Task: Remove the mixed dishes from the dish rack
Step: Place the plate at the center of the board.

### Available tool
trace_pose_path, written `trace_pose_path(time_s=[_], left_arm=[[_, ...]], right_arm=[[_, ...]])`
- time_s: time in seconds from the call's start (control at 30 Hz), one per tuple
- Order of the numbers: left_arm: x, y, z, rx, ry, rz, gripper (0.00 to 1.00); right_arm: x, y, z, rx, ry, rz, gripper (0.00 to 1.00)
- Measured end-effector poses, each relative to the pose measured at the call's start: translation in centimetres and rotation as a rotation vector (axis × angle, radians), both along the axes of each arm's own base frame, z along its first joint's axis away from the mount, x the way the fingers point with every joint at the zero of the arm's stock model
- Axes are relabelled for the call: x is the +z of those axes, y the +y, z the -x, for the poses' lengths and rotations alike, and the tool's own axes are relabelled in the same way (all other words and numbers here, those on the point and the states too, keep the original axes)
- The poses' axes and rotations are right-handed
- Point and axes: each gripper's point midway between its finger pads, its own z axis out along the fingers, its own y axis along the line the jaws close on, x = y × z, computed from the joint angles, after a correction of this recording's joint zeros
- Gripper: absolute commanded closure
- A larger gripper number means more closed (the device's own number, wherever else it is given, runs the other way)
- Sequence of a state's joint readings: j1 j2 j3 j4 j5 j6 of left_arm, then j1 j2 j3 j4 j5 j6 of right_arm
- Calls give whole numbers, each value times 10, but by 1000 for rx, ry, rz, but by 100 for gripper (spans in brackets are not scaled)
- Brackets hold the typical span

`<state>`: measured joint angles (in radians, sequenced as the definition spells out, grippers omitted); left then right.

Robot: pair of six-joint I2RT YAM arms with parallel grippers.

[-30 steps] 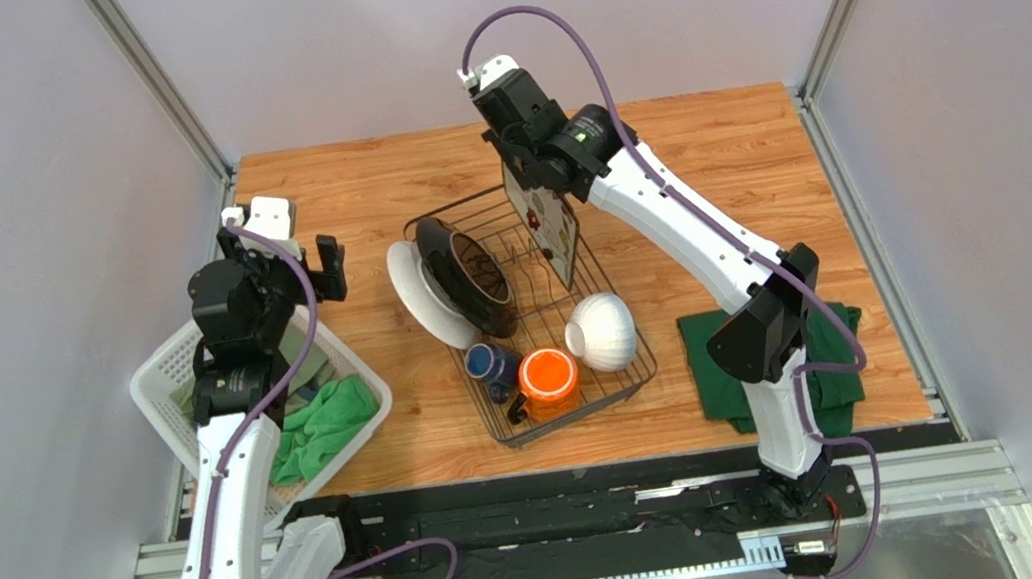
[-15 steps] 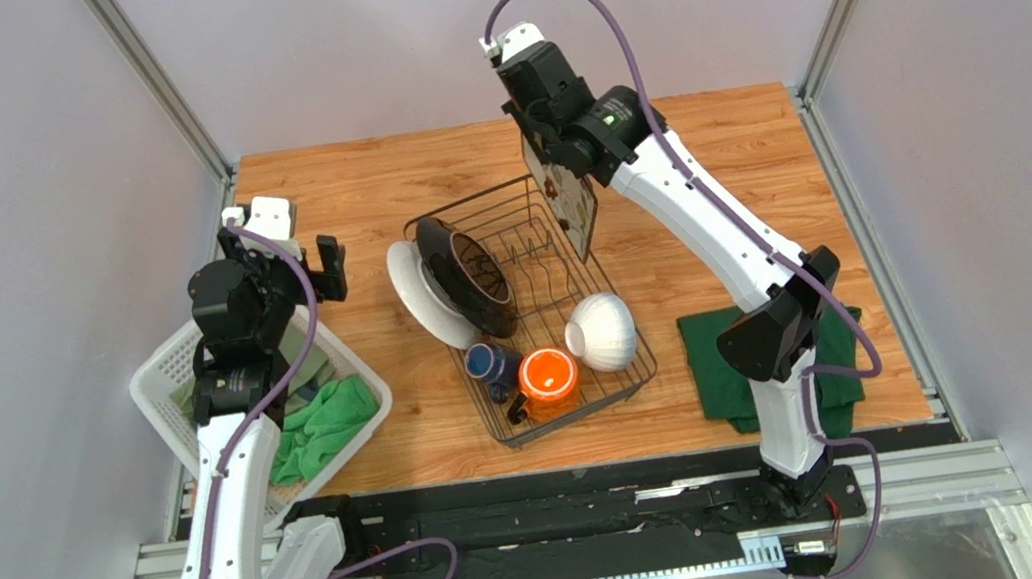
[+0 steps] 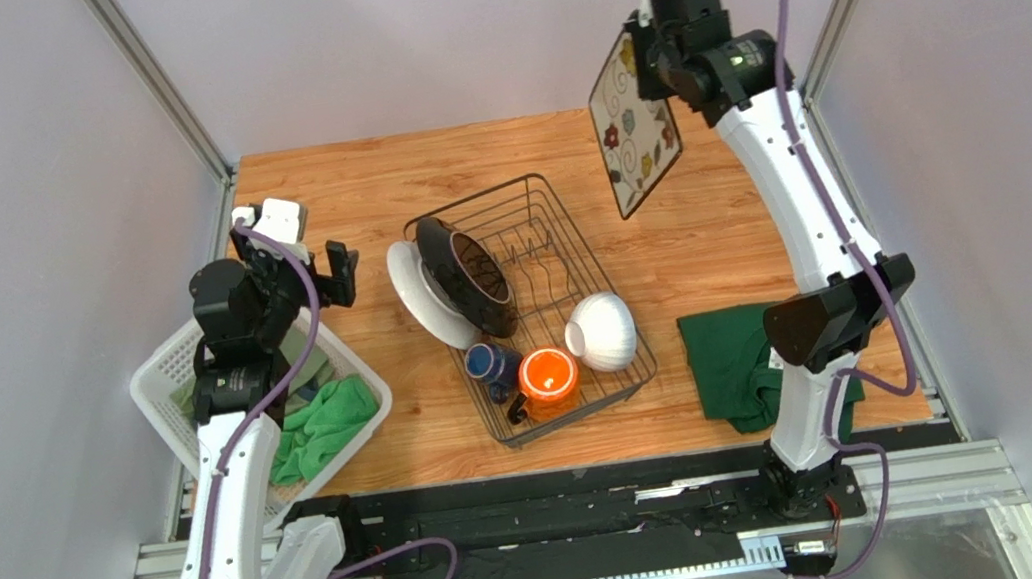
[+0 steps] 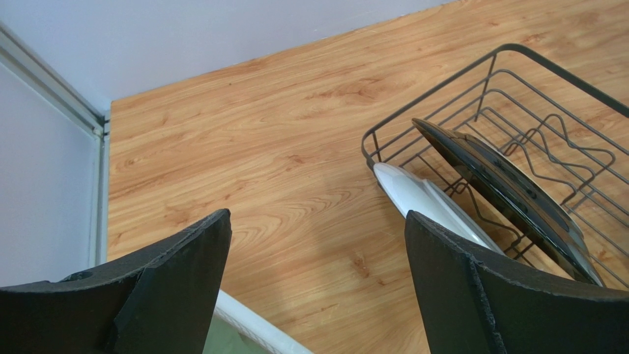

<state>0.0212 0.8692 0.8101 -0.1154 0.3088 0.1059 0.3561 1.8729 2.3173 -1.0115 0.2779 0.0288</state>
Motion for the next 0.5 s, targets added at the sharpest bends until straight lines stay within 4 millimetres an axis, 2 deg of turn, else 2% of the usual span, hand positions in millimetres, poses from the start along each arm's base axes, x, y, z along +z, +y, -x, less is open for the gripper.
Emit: trace_pose_path(time_s=[0.17, 0.33, 0.5], left_arm=[[-3, -8, 2, -53, 12, 2, 5], [-5, -17, 5, -107, 17, 5, 5], [-6, -25, 8, -157, 16, 3, 5]], right_arm=[[-10, -52, -16, -61, 31, -126, 100], [-36, -97, -27, -101, 84, -228, 100], [-59, -122, -38, -91, 122, -353, 100]])
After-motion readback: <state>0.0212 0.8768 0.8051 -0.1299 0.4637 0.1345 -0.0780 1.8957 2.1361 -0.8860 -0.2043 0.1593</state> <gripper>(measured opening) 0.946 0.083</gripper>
